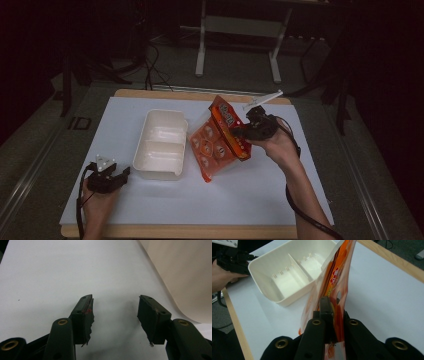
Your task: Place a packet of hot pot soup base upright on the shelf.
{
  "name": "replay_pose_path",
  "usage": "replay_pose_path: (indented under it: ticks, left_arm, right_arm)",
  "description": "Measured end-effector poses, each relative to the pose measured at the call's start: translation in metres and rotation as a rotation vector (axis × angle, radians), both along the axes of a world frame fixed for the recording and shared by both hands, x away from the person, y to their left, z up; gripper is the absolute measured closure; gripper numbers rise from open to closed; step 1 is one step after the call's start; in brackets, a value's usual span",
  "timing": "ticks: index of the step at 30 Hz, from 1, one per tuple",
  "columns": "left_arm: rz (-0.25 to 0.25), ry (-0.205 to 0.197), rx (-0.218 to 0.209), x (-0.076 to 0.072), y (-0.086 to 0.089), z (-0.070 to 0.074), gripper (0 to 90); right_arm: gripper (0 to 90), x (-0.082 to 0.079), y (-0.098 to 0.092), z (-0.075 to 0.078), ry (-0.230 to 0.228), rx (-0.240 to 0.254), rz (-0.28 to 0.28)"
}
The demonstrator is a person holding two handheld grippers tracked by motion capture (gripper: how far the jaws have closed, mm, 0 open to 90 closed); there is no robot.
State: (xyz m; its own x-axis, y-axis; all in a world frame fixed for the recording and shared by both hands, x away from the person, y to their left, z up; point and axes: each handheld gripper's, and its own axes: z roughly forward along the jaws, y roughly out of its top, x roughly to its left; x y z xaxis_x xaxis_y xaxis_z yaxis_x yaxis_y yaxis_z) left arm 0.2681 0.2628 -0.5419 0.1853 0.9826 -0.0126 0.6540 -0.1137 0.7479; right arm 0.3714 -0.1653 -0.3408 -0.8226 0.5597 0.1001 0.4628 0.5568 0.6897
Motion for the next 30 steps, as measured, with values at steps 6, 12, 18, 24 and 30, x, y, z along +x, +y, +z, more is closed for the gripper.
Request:
replay_pose_path:
  ticks: [6,12,18,24,30]
  left_arm:
    - [0.000,-0.001,-0.001,0.000,0.000,0.000,46.6]
    - [-0.003,0.004,0.003,0.000,0.000,0.000,46.6]
    - [-0.003,0.003,0.002,0.000,0.000,0.000,46.6]
    - [-0.004,0.006,0.003,0.000,0.000,0.000,46.6]
    - [-0.005,0.006,0.002,0.000,0.000,0.000,46.6]
  right_arm:
    - [90.0,0.002,0.011,0.011,-0.022,-0.022,0.023]
    - [90.0,0.003,0.020,0.020,-0.050,-0.048,0.034]
    - [90.0,0.005,0.030,0.028,-0.065,-0.078,0.042]
    - [90.0,0.011,0.035,0.033,-0.056,-0.081,0.044]
    - [90.0,0.015,0.040,0.038,-0.050,-0.074,0.055]
